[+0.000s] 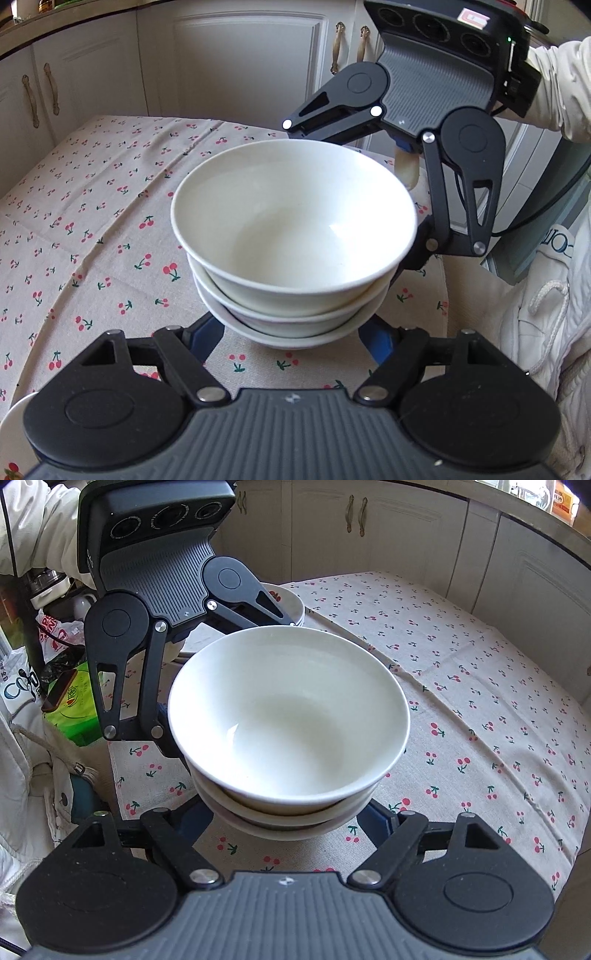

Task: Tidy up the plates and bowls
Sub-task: 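Lift the bowl stack with both tools and carry it over the plate stack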

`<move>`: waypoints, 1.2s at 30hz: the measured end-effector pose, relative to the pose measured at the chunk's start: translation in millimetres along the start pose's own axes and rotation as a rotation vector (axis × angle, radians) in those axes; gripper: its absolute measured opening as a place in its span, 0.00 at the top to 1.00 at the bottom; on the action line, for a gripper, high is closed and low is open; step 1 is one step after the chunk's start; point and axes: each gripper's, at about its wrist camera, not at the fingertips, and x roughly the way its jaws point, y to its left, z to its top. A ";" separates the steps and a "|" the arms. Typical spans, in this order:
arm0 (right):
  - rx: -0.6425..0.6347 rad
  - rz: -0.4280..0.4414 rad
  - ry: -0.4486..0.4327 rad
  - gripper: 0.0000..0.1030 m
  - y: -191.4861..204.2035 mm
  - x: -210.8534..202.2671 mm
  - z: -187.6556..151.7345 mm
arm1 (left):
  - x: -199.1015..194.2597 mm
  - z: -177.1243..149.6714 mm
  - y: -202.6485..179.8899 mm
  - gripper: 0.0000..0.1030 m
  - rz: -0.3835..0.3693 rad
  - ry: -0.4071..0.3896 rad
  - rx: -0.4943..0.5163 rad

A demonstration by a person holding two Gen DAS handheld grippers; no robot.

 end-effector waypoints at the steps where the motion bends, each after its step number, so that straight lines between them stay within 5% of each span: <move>1: 0.002 -0.001 0.000 0.15 0.6 -0.1 0.1 | -0.2 0.2 0.0 0.23 -0.001 0.000 0.000; 25: -0.020 -0.064 0.015 0.16 22.7 -18.0 19.1 | -29.4 -1.9 -16.1 0.24 0.047 -0.053 -0.001; 36: -0.137 -0.055 -0.003 0.16 46.6 -13.4 67.0 | -83.5 -26.2 -17.2 0.24 0.169 -0.091 -0.044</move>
